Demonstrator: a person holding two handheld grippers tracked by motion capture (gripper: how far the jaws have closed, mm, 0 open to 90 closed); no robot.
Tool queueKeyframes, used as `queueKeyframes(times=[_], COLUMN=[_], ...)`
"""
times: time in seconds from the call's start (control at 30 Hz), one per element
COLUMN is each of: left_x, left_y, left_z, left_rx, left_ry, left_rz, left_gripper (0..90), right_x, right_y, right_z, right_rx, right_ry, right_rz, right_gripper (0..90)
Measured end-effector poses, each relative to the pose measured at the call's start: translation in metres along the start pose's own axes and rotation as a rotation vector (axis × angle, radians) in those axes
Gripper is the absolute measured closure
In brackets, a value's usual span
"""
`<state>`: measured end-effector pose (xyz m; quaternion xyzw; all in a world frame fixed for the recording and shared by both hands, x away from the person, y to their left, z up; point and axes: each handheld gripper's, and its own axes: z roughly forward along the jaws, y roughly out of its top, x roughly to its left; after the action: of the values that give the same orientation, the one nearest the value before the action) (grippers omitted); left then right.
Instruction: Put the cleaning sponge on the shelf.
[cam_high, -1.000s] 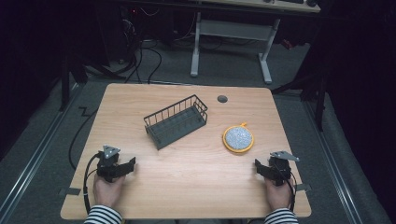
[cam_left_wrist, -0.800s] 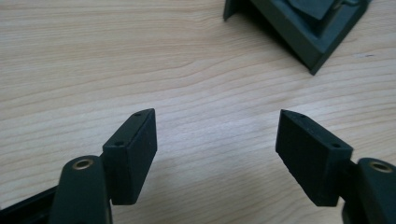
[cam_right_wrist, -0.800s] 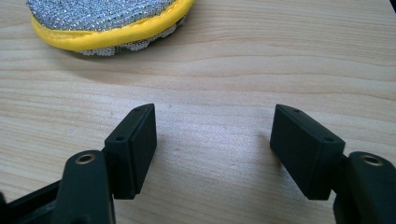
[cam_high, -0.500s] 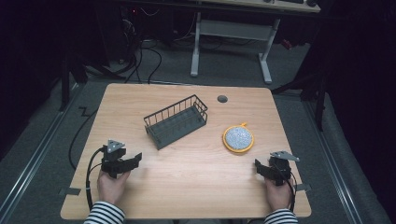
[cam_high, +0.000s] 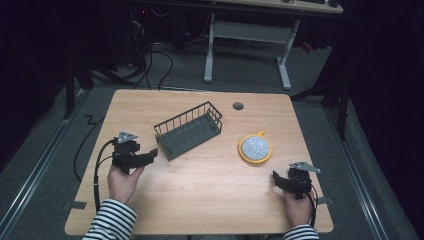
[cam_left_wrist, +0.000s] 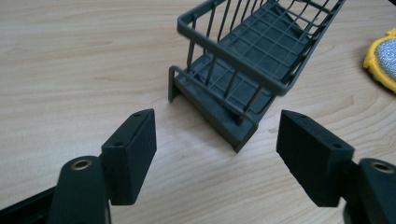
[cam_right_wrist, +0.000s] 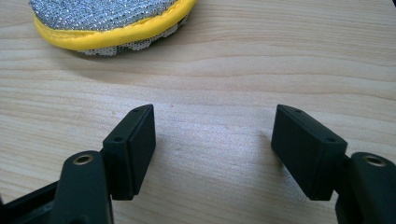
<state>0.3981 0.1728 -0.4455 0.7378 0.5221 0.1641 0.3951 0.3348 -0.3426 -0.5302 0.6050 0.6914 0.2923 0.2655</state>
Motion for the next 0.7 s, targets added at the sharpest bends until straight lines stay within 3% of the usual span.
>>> queueKeyframes(times=[0.33,0.53,0.7], left_x=[-0.005,-0.009,-0.01], left_y=[0.029,0.048,0.054], left_z=[0.005,0.022,0.036], left_rx=[0.019,0.055,0.079], left_ry=[-0.009,0.011,0.03], left_rz=[0.021,0.048,0.054], left_gripper=[29.4,29.4,29.8], right_x=[0.0,0.0,0.001], right_y=[0.0,0.0,0.0], right_z=[0.0,0.0,0.0], right_rx=[0.001,0.001,0.002], right_ry=[0.008,0.01,0.011], right_rz=[-0.005,-0.007,-0.008], right_gripper=[30.3,30.1,29.9])
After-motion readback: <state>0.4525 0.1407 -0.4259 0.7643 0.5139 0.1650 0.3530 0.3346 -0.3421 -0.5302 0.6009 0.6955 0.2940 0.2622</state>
